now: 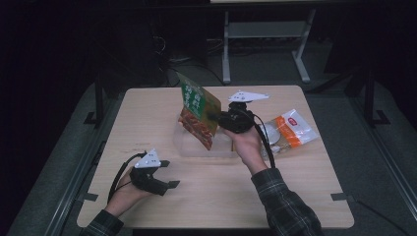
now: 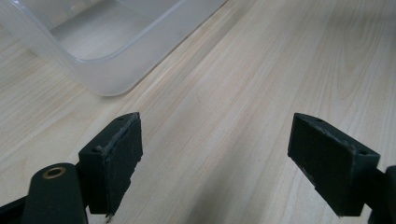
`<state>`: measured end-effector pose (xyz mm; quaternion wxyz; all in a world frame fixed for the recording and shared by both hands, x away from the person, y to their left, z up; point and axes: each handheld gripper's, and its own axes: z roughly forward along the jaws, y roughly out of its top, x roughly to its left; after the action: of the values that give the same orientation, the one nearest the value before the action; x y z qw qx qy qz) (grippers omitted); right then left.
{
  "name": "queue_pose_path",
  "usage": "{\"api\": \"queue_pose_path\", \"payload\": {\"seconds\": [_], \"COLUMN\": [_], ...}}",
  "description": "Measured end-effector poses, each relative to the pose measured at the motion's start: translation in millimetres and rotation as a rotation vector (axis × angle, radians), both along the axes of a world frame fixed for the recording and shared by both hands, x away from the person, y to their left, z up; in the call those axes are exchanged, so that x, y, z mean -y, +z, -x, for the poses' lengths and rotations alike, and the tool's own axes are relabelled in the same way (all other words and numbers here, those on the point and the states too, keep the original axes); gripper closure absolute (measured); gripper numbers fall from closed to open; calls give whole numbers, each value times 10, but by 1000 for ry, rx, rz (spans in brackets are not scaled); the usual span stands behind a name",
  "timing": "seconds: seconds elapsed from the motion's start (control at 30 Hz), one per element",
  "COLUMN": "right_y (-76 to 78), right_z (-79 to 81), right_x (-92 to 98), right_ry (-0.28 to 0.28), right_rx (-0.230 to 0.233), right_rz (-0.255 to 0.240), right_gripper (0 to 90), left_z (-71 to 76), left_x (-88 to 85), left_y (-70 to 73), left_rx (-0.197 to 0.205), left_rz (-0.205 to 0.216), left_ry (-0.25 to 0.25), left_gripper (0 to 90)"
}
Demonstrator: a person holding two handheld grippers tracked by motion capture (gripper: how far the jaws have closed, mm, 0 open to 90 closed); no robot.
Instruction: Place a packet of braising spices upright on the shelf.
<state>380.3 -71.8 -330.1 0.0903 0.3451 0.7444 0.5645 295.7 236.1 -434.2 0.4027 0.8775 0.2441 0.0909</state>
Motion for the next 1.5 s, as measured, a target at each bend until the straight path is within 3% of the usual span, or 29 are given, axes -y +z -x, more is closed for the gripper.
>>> {"api": "queue_pose_path", "payload": {"seconds": [0.2, 1.17, 1.5], "right_y": [-53, -361, -383], "right_z": [-28, -116, -112], "right_x": [-71, -234, -263], "right_ry": [-15, -13, -1], "right_rx": [7, -17, -22], "right_rz": [34, 77, 97], "right_gripper": [896, 891, 854], "left_z": [2, 15, 8], "left_x": [6, 42, 43], "left_y": [0, -30, -35], "left_rx": [0, -26, -30], "left_rz": [-4, -5, -9], "left_ry": [-5, -16, -18], "left_gripper": [174, 174, 174]}}
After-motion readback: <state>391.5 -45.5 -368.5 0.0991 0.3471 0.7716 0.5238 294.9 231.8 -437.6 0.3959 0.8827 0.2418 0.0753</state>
